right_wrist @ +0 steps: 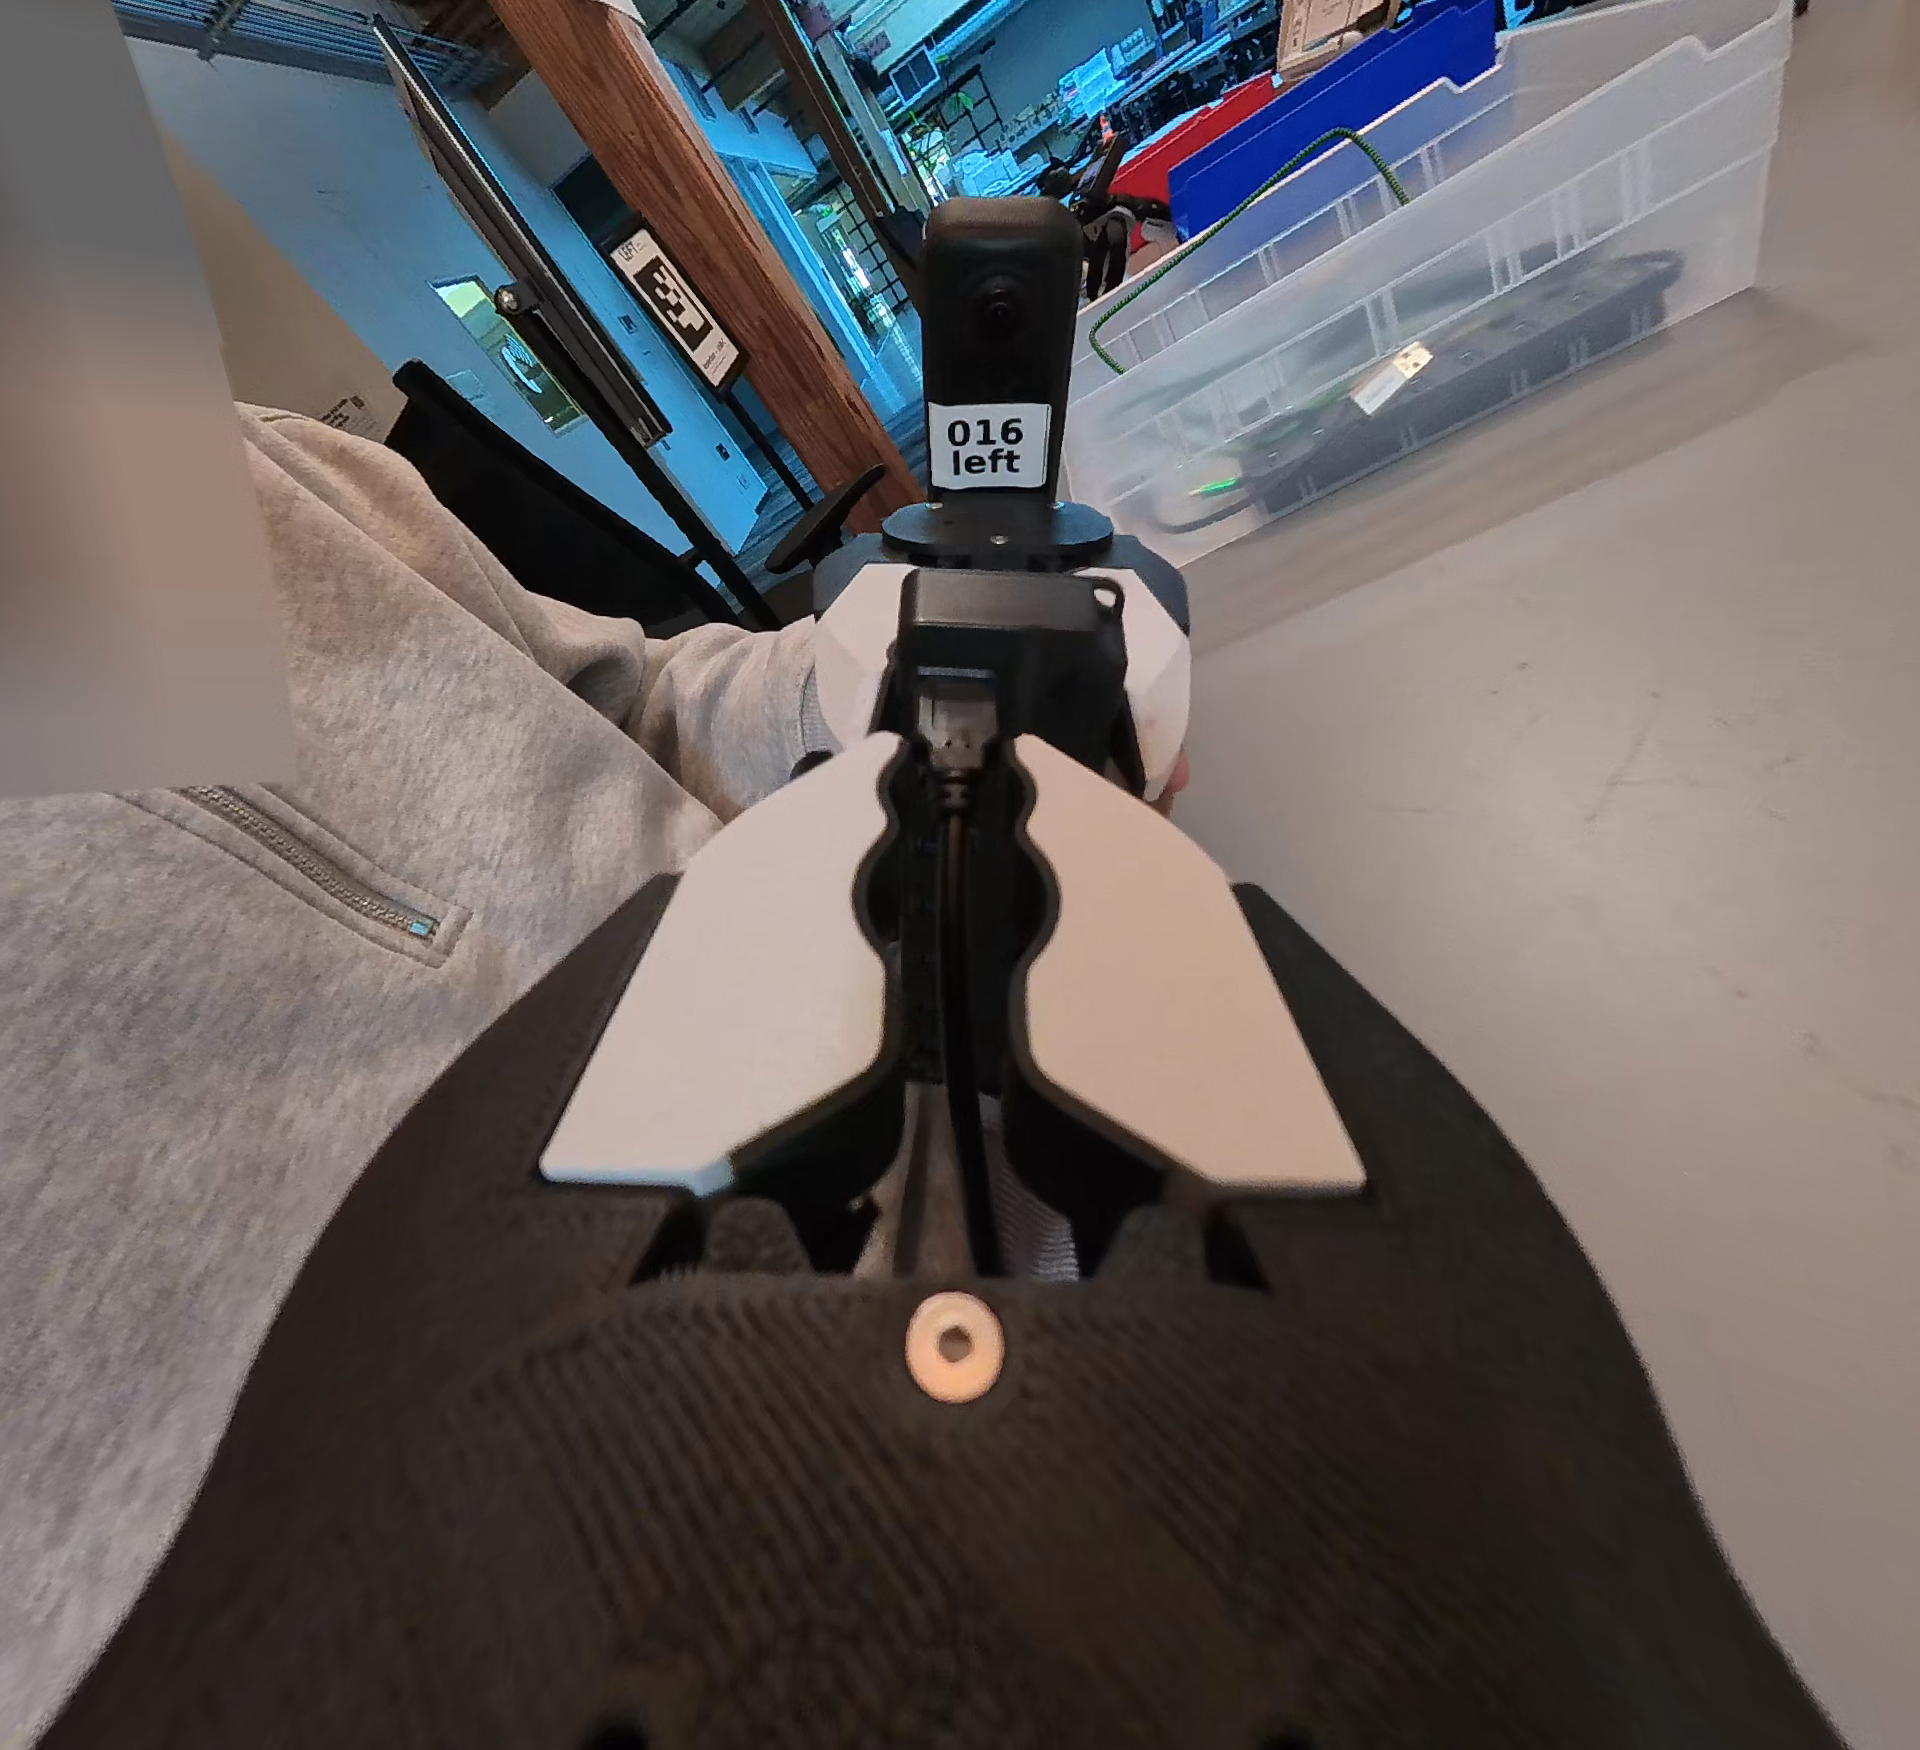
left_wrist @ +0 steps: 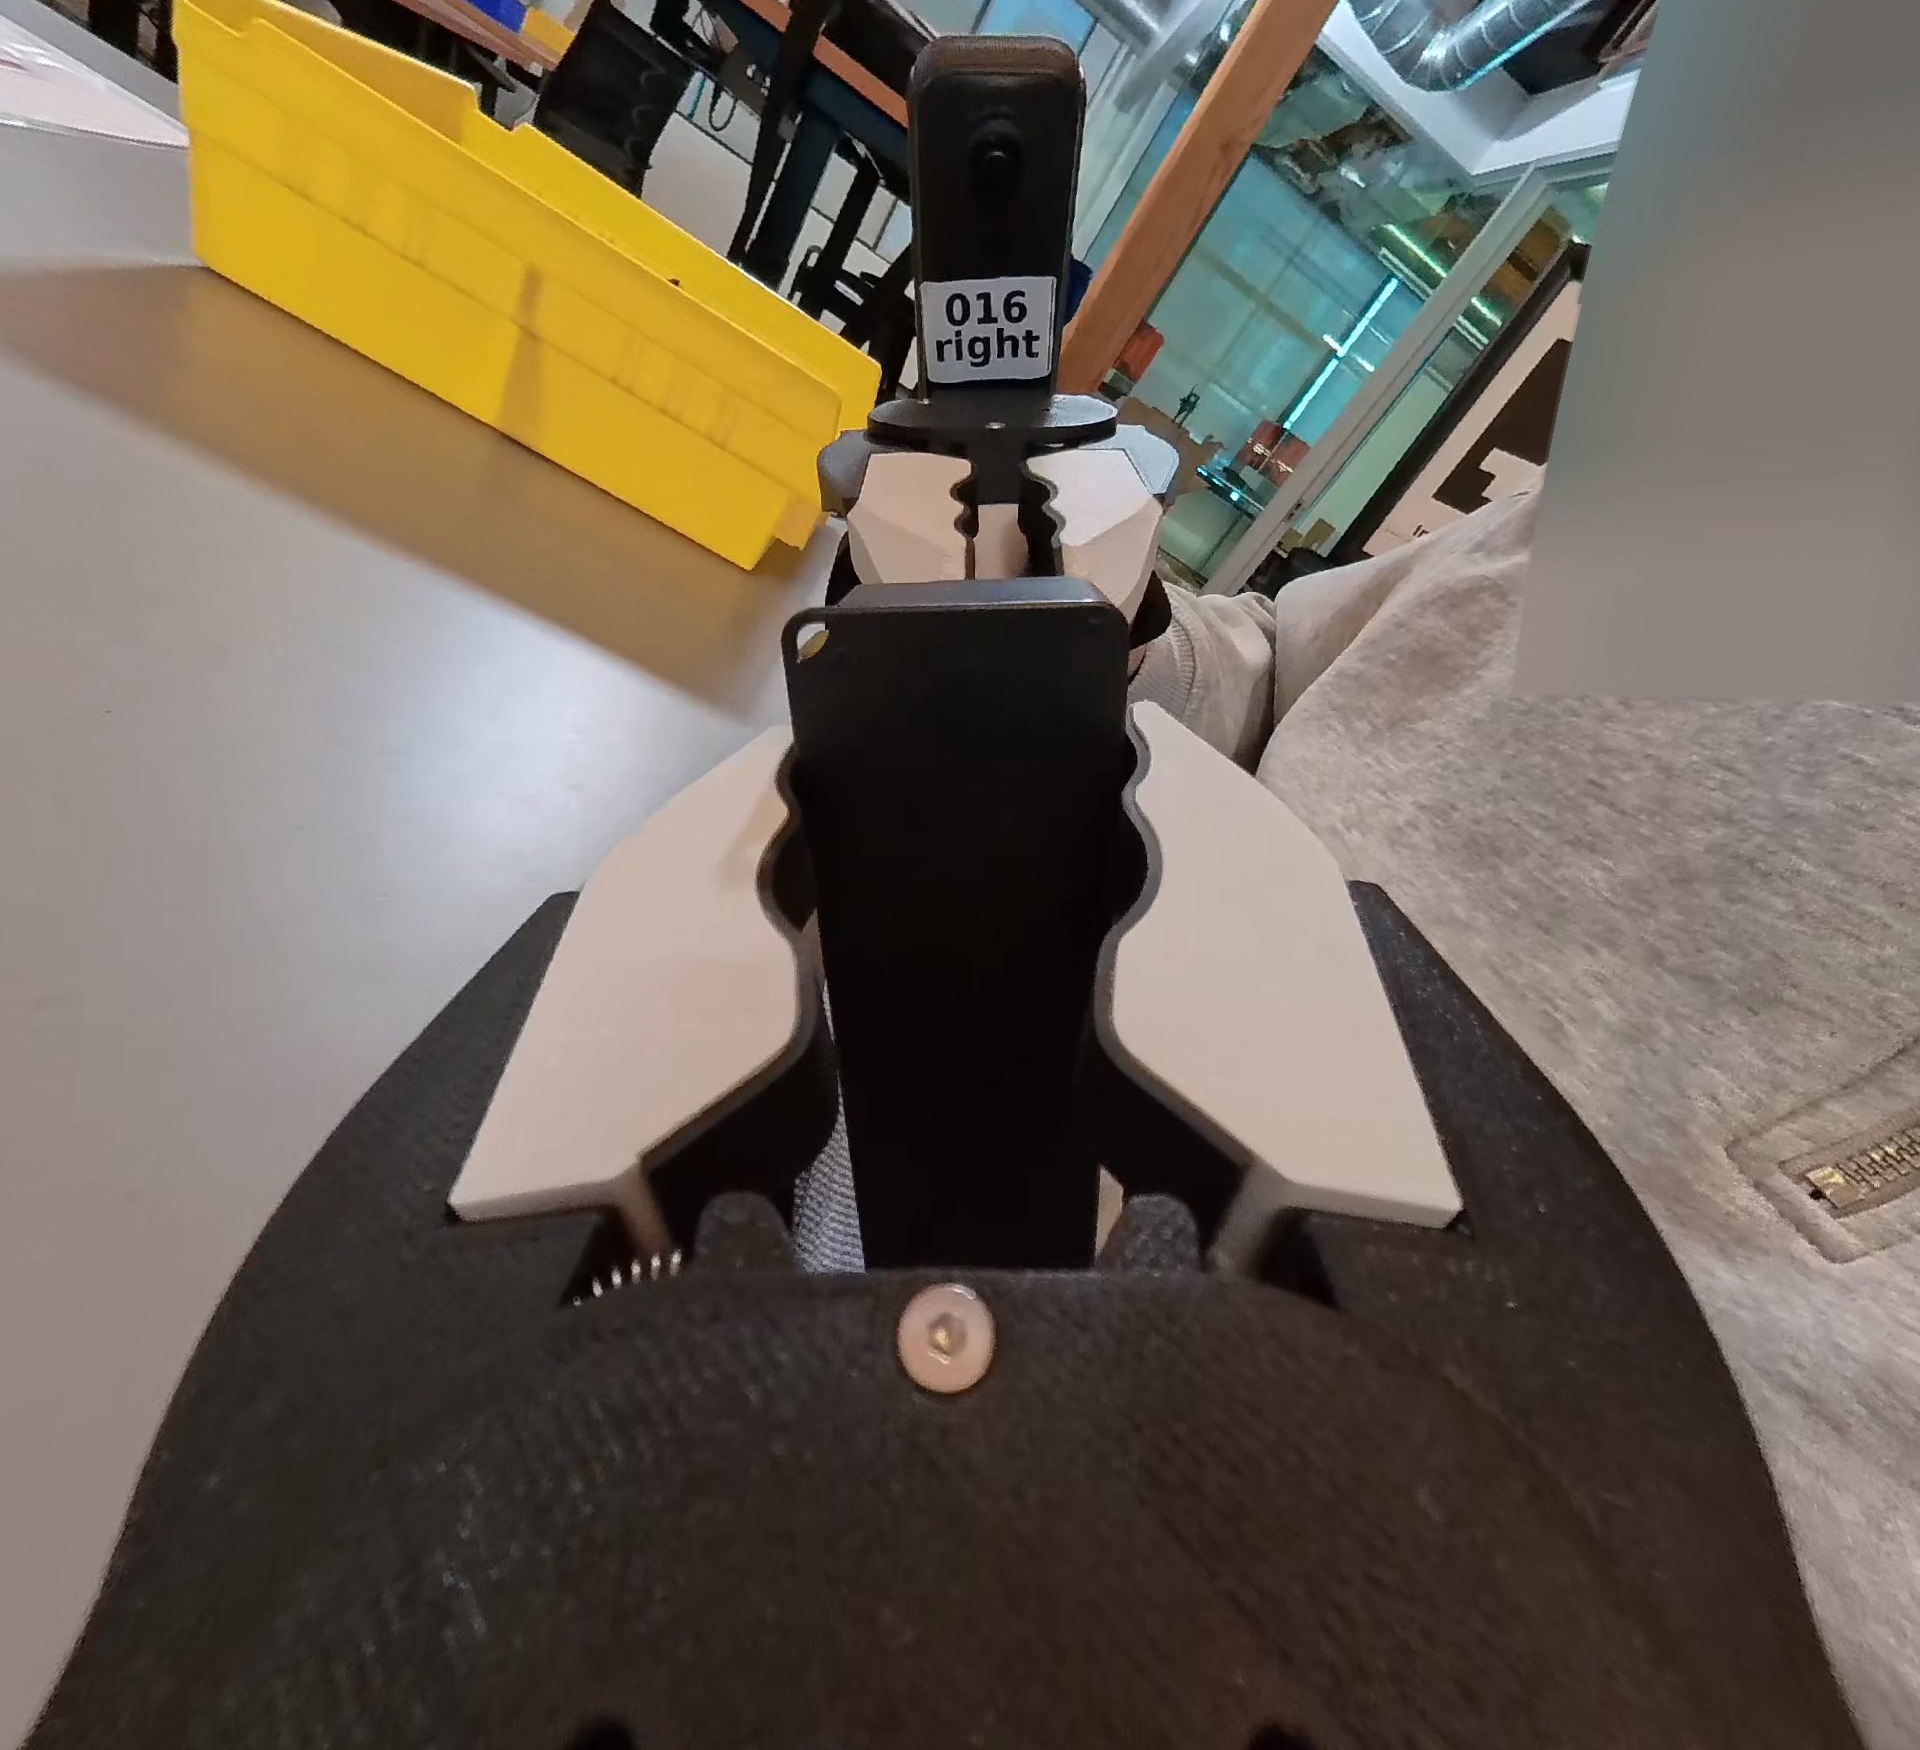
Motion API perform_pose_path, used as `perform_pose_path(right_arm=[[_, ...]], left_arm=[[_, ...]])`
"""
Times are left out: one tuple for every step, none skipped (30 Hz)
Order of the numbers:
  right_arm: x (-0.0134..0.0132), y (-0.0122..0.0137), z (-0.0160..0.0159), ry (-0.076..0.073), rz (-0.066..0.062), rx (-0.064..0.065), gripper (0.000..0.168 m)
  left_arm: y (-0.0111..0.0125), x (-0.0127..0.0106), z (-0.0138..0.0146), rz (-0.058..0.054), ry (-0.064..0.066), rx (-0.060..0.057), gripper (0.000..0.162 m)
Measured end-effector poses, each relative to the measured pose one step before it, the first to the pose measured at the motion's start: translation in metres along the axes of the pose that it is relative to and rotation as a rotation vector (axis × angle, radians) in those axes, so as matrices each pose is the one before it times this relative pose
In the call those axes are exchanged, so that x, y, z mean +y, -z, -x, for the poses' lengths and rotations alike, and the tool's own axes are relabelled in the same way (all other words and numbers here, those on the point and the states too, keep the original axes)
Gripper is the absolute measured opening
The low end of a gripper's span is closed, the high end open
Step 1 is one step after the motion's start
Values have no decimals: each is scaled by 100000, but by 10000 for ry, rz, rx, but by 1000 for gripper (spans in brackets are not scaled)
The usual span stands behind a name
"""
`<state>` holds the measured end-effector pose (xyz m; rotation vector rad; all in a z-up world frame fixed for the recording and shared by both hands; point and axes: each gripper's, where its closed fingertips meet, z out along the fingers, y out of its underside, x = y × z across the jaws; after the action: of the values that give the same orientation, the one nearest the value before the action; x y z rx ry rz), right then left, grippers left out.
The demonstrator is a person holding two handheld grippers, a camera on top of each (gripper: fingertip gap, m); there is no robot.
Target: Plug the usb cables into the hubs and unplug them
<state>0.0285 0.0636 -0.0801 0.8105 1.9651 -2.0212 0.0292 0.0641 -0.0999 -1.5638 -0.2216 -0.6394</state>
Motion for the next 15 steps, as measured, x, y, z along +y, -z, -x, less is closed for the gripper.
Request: perform_pose_path(right_arm=[[-9,0,7,-11,0,5,16],[33,-3,-23,8,20,23,16],[57,-10,-63,27,37,47,16],[45,19,-73,31,29,64,16],[6,33,-43,16,11,41,15],[-29,30,-29,-12,-9,19,15],[-38,35,14,-26,-15,-8,15],[-1,0,49,-31,7,-33,15],[1,-15,34,-12,6,-12,15],[30,-19,-9,16,19,22,15],[41,-13,3,32,36,20,15],[21,-18,20,25,36,2,15],[8,-10,26,19,17,0,15],[-1,0,22,6,8,-4,15],[1,6,14,2,4,-2,15]], left_arm=[[-4,15,13,6,-29,-18,58],[0,71,23,41,-28,-24,58],[-3,83,71,45,9,-30,58],[-19,33,64,11,43,-21,58],[-37,-3,2,-29,40,6,58],[-45,-20,-64,-39,7,36,58],[-28,-48,-25,-57,9,-4,58],[12,-64,-32,-59,23,24,59],[20,-20,-33,-14,35,36,59],[19,45,22,42,5,7,59],[12,38,17,30,-12,-4,59],[19,41,-9,23,11,15,59],[5,5,-28,12,21,24,59],[4,-9,-25,-8,5,15,59],[11,-36,-7,-24,-8,0,59]])
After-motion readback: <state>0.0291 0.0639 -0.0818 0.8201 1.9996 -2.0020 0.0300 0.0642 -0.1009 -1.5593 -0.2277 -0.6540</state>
